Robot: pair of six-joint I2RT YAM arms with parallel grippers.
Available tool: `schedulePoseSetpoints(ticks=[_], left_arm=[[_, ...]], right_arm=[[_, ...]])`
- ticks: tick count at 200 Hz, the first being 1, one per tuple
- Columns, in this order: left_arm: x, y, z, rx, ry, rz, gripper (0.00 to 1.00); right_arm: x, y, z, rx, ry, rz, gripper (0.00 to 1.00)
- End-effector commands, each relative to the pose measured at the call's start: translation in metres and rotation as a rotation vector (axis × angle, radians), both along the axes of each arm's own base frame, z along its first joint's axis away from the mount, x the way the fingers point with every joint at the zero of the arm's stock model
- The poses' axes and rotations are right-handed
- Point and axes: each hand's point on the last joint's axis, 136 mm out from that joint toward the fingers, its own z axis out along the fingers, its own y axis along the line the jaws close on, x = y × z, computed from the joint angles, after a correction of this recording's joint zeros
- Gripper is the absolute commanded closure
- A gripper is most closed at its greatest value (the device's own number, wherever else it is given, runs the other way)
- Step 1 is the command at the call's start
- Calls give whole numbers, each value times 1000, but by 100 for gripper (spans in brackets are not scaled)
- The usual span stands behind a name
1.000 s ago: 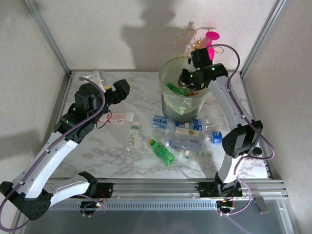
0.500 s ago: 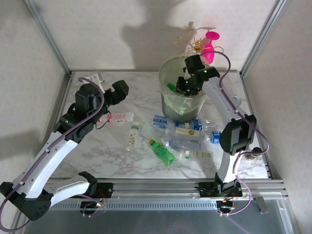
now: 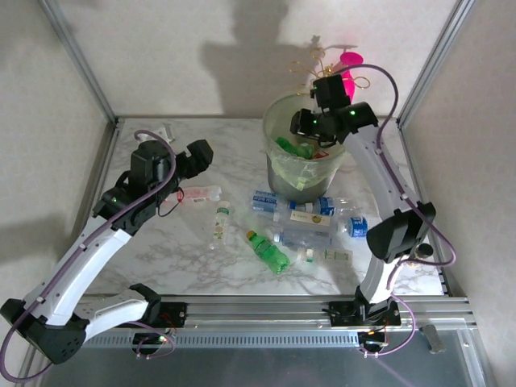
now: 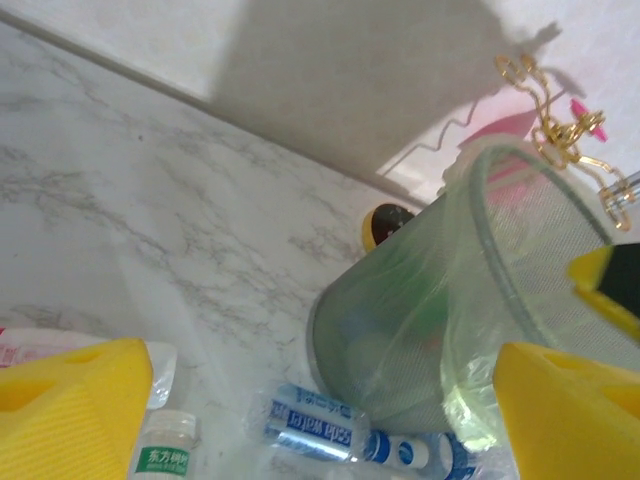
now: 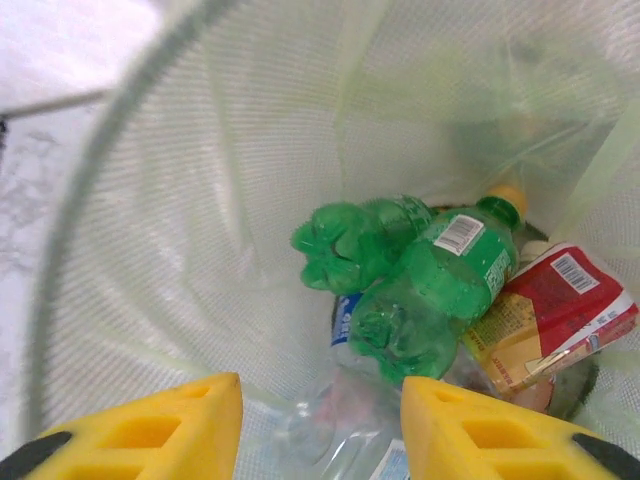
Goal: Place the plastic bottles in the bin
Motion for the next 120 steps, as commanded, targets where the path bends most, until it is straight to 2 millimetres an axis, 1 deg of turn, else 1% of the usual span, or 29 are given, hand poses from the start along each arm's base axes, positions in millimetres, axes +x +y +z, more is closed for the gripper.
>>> schedulePoseSetpoints(ticks=[1, 11, 19, 29, 30, 42, 47, 60, 78, 89, 106, 120], left_arm=[[-5, -3, -41, 79, 127, -50, 12], [-6, -6, -61, 98, 182, -69, 12], [-7, -8, -79, 114, 233, -75, 12], [-8, -10, -99, 131, 291, -86, 12], [-8, -10, -100, 134, 296, -88, 12], [-9, -13, -125, 172, 376, -101, 11], [-9, -12, -134, 196, 408, -94, 11], [-10, -14, -153, 248, 463, -93, 10], [-12, -13, -176, 319, 529, -69, 9], [-15, -15, -188, 363, 569, -70, 9], [-21, -20, -206, 427, 626, -72, 8], [-27, -25, -220, 467, 666, -87, 7]], right_arm=[[-14, -9, 51, 27, -142, -7, 53], [-21, -10, 61, 53, -180, 0, 50], [-27, -11, 67, 76, -206, -1, 46], [-36, -14, 71, 102, -236, -9, 37], [-37, -15, 74, 107, -244, -11, 36], [-48, -18, 72, 137, -261, -12, 27], [-52, -18, 71, 146, -264, -8, 27], [-60, -20, 60, 154, -240, -3, 27], [-69, -27, 45, 132, -198, -30, 27], [-72, -31, 39, 121, -186, -40, 27], [-78, -37, 33, 108, -171, -58, 27], [-82, -38, 32, 113, -171, -62, 27]])
